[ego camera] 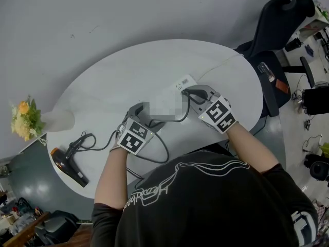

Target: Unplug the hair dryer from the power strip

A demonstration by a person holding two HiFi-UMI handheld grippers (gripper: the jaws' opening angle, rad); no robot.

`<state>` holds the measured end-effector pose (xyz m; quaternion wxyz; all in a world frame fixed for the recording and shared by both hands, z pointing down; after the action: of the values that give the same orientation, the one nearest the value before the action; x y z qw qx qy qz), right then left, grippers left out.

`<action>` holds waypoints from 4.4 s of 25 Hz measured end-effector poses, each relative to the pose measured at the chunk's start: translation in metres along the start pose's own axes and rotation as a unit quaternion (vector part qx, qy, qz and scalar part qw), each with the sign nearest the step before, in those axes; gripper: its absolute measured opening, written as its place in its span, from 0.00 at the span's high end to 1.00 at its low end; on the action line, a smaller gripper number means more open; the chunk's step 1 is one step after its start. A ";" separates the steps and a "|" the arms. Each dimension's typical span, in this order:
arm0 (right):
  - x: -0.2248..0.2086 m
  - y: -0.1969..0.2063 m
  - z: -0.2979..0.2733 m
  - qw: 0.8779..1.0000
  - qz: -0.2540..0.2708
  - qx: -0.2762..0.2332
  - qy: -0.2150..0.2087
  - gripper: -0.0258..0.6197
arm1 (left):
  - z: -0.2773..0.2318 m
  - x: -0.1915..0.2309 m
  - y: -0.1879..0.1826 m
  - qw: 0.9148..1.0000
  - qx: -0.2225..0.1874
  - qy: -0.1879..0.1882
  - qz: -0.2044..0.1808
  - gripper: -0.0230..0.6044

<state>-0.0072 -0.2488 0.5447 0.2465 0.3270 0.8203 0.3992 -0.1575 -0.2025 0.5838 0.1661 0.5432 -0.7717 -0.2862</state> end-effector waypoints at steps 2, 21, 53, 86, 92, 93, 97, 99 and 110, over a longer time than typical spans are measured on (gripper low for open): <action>0.001 -0.002 0.000 1.000 0.007 0.001 0.005 0.92 | 0.000 0.001 -0.001 1.000 0.006 -0.001 0.004 0.35; 0.001 -0.004 0.003 1.000 0.008 0.017 -0.012 0.92 | 0.000 0.000 -0.002 1.000 0.019 0.004 0.005 0.35; 0.000 -0.005 0.009 0.998 0.030 0.050 -0.034 0.92 | -0.001 -0.001 -0.006 1.000 0.017 0.005 0.006 0.35; 0.000 0.003 0.015 0.998 0.023 0.049 -0.021 0.92 | -0.007 -0.005 -0.006 0.998 0.068 0.017 0.003 0.35; -0.005 0.002 0.018 0.998 -0.012 0.043 -0.040 0.92 | -0.007 -0.005 -0.006 0.999 0.053 0.012 0.008 0.35; -0.003 0.001 0.017 0.998 -0.002 0.047 -0.033 0.92 | -0.007 -0.005 -0.006 0.998 0.056 0.012 0.008 0.35; 0.004 -0.002 0.016 0.998 0.025 0.062 -0.019 0.92 | -0.008 -0.006 -0.007 0.997 0.069 0.019 0.004 0.35; 0.004 -0.001 0.017 0.997 0.022 0.064 -0.022 0.92 | -0.008 -0.007 -0.007 0.997 0.069 0.023 0.003 0.35; -0.019 -0.021 0.042 0.999 -0.010 0.035 -0.026 0.92 | -0.008 -0.006 -0.007 0.998 0.060 0.023 0.006 0.35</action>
<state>0.0265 -0.2518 0.5066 0.2598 0.3375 0.8306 0.3589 -0.1458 -0.2007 0.5864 0.1527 0.5535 -0.7869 -0.2261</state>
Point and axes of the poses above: the fingertips, and each gripper's own axes: z backward along the fingers, x to its left, y out of its underside, the point moved 4 cm from there along z, backward along the fingers, and after that the axes turned 12 degrees about -z, right-handed, at the moved point
